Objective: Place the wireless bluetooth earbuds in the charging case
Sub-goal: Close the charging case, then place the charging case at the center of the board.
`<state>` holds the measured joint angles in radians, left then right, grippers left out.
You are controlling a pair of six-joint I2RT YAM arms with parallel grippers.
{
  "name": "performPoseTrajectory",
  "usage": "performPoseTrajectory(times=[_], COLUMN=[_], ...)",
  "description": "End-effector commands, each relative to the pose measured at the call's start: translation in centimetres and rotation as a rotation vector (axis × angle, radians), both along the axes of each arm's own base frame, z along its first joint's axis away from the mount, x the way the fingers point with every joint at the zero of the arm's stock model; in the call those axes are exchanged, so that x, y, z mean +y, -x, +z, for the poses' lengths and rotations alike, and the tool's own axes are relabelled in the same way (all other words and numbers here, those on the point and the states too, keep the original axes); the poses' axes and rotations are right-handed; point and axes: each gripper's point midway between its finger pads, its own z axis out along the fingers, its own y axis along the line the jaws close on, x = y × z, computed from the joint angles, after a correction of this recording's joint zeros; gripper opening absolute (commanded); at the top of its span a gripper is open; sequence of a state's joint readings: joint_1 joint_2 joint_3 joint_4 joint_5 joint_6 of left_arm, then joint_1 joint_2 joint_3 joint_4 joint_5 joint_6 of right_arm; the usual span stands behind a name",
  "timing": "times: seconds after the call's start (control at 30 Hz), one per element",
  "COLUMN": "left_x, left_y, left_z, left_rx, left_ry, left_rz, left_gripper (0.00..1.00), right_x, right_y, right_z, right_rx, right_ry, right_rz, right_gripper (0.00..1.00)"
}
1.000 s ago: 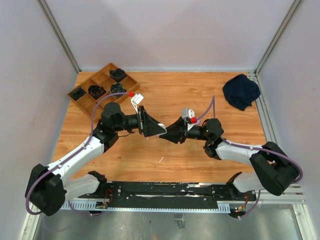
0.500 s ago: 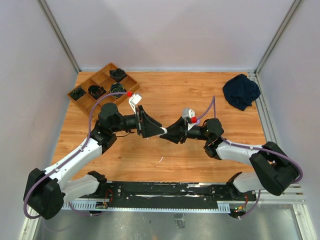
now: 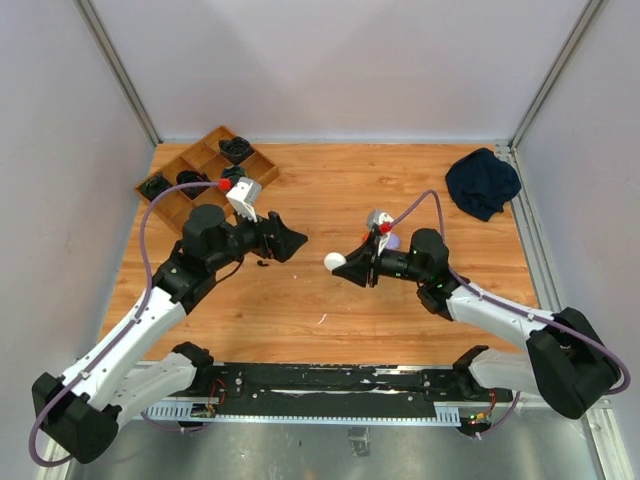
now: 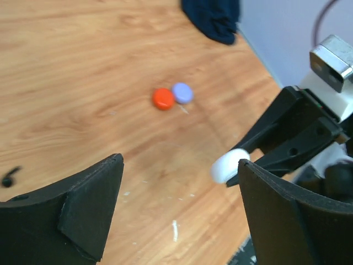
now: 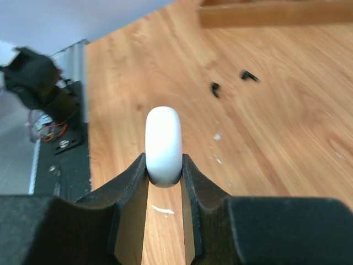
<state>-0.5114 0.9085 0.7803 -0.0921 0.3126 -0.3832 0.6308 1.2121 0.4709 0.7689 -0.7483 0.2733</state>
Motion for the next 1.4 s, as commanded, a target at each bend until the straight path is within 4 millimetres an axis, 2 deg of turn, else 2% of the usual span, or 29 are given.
performPoseTrajectory(times=[0.0,0.2,0.3,0.4,0.73,0.8,1.0,1.37], left_x=[5.2,8.1,9.0,9.7,10.9,11.0,11.4,11.3], left_y=[-2.0,-2.4,-2.4,-2.4,-2.1,-2.1,-1.8,-1.7], left_z=[0.5,1.5,1.4,1.2,0.2,0.2,0.4,0.3], left_rx=[-0.097,-0.175,-0.203,-0.216,-0.231,-0.232,-0.243,-0.242], left_ry=[-0.174,-0.256,-0.295,-0.313,-0.318,-0.318,-0.317,-0.309], left_rz=[0.246,0.361,0.386,0.413,0.47,0.473,0.485,0.475], left_gripper=[0.9,0.93,0.94,0.94,0.94,0.94,0.95,0.95], right_x=[-3.0,-5.8,-6.5,-6.5,-5.3,-5.4,-5.6,-6.6], right_y=[-2.6,-4.2,-5.3,-7.1,-11.9,-12.4,-13.2,-13.2], right_z=[-2.9,-6.1,-7.4,-7.9,-12.6,-13.6,-15.0,-16.2], right_rx=[0.181,0.376,0.439,0.491,0.727,0.761,0.818,0.866], right_ry=[0.184,0.313,0.366,0.396,0.46,0.482,0.492,0.509], right_rz=[-0.188,-0.344,-0.412,-0.468,-0.573,-0.587,-0.609,-0.66], right_gripper=[0.14,0.14,0.14,0.14,0.17,0.18,0.23,0.46])
